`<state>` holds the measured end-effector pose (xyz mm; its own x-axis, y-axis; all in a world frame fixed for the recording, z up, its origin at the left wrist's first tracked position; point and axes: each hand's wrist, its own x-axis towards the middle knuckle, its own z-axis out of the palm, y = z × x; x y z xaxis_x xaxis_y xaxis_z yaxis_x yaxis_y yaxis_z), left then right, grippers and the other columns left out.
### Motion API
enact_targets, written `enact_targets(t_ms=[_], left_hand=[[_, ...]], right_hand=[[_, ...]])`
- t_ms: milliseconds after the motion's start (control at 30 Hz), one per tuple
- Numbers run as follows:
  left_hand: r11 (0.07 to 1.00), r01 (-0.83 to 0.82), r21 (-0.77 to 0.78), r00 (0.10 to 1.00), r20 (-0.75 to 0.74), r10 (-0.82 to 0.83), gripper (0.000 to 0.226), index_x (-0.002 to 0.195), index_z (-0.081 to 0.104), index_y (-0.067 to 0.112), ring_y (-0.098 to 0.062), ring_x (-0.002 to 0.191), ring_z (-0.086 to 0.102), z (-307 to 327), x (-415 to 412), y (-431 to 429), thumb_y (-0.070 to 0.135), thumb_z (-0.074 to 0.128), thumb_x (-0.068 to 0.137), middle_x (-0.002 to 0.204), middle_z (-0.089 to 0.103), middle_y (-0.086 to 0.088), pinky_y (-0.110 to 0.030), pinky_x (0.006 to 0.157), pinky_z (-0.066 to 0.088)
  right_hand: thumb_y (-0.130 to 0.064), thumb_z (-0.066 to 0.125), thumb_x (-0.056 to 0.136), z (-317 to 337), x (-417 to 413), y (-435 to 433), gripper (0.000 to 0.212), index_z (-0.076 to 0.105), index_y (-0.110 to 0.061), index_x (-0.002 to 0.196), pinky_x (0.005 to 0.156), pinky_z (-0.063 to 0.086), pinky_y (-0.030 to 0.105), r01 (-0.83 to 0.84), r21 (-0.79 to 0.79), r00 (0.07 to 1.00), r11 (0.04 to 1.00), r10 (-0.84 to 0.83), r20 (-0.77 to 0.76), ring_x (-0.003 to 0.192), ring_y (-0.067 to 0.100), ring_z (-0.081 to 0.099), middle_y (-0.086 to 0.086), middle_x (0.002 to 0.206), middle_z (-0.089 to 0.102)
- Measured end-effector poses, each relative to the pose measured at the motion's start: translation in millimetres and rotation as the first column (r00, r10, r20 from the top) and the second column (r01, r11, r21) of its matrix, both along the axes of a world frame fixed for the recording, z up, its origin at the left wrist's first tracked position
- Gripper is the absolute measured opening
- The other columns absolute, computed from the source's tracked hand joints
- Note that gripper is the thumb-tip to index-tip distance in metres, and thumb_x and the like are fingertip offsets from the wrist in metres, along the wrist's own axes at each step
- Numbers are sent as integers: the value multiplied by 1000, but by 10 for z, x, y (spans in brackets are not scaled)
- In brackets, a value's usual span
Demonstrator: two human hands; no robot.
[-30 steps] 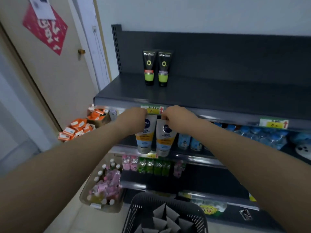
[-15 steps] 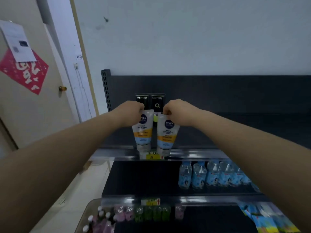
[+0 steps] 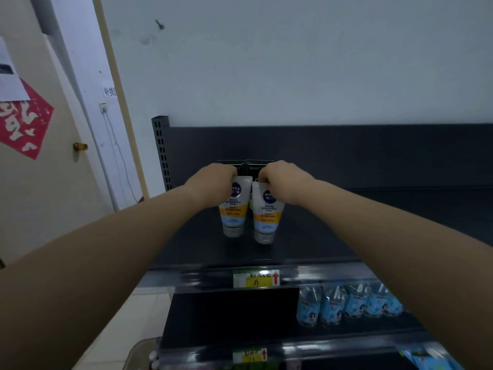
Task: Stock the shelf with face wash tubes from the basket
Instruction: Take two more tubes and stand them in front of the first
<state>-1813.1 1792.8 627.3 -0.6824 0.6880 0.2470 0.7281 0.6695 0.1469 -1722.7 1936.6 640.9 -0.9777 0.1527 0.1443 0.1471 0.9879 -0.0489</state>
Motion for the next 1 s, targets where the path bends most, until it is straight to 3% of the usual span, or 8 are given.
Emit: enact_targets(t_ms=[533,1000], left_hand=[[1000,-13,22,1000,18,13,16,99,56,9,-24,83,58,-228,-366,168,8,41,94,94,58,-8,-37,69,50],[1000,-10,-1,1000,2,10,10,92,51,9,-23,78,53,-341,-480,168,9,41,94,85,52,-5,-34,62,41]], right_hand=[[2,49,86,-143,-356,139,26,64,-8,105,62,45,32,41,5,999,999,-41,1,83,26,60,11,100,62],[4,46,85,-218,-434,162,24,62,-4,101,60,42,32,20,21,1000,1000,-19,-24,81,27,58,13,99,61]])
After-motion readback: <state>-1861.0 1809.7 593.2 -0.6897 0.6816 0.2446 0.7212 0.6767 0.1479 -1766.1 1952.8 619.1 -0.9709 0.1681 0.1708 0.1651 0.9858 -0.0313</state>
